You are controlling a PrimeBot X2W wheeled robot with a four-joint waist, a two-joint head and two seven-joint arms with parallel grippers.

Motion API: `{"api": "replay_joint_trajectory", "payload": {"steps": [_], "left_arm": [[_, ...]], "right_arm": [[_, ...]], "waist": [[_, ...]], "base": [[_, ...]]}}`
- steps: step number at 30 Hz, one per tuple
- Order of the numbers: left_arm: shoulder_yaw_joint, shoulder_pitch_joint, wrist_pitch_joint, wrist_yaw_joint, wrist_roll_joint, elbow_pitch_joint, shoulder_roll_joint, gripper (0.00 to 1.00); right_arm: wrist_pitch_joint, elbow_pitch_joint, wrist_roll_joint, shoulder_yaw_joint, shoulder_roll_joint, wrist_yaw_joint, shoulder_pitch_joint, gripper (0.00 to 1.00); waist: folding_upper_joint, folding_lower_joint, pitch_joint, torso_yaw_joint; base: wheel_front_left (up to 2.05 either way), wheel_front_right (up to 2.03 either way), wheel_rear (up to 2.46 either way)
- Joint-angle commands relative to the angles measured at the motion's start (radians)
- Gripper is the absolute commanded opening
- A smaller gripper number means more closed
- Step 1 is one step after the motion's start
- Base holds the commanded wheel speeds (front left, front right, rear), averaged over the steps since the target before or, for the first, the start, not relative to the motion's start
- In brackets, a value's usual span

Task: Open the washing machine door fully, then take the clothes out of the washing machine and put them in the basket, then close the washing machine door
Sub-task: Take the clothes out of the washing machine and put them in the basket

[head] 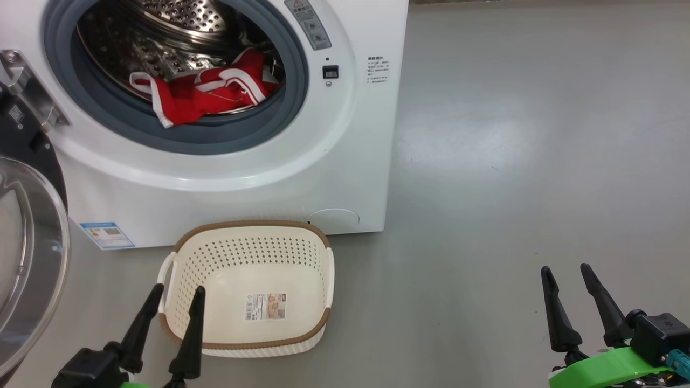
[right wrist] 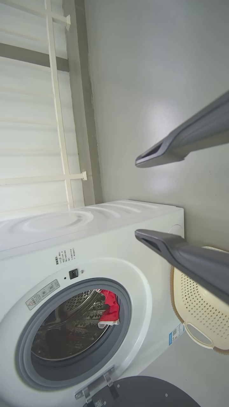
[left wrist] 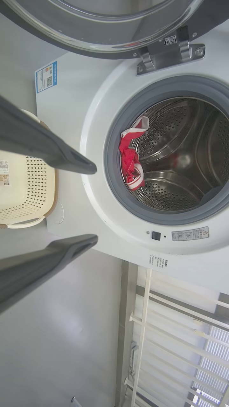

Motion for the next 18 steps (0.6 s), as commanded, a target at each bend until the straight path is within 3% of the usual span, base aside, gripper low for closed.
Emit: {"api": "replay_joint_trajectory", "payload": {"steps": [1, 18], "left_arm": [[0.033, -0.010, -0.004, -0.005, 0.000, -0.022, 0.022, 1.00], [0.036, -0.026, -0.004, -0.005, -0.023, -0.025, 0.018, 1.00]], "right_arm": [[-0.006, -0.026, 0.005, 0.016, -0.011, 0.007, -0.012, 1.00], [-0.006, -0.031, 0.003, 0.018, -0.009, 0.007, -0.024, 1.00]], "waist": [[0.0000, 0.0000, -0.001, -0.001], [0.0000, 0.0000, 0.012, 0.008]], "base": [[0.00, 0.00, 0.00], [0.02, -0.02, 0.00]]}}
